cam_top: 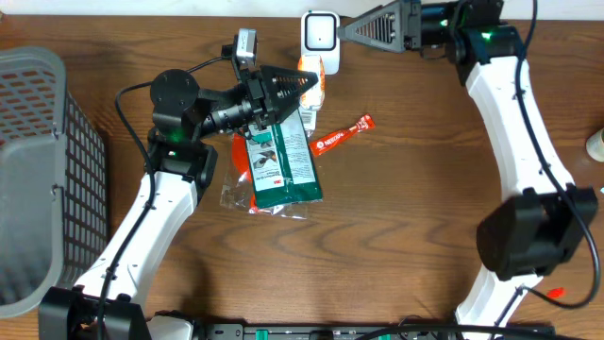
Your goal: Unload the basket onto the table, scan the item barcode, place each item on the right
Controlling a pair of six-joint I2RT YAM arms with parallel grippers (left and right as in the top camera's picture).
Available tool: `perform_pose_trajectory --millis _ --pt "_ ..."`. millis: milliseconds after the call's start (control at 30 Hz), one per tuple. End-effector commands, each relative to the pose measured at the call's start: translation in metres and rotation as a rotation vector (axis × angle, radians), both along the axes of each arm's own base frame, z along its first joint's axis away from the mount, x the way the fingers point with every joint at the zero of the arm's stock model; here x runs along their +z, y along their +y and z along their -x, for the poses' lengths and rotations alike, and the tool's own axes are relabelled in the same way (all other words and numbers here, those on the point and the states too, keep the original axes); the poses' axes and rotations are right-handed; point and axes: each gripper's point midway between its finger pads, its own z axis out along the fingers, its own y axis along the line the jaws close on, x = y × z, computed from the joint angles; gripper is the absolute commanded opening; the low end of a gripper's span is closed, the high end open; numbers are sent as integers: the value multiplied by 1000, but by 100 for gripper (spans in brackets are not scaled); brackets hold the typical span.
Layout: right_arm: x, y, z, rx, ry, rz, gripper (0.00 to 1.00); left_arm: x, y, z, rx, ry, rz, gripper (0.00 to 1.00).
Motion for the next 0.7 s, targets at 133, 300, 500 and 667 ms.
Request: perform_pose_trajectory --millis 133,300,500,667 --pt "11 23 24 75 -18 -8 89 6 2 -2 11 -27 3 41" --pt "10 31 29 95 -42 -12 85 6 2 -2 10 -25 3 41" --pt "5 29 27 90 -42 -11 81 7 2 -2 10 -34 5 41" --pt "-5 30 25 91 -16 -7 84 8 2 -1 10 -37 6 41"
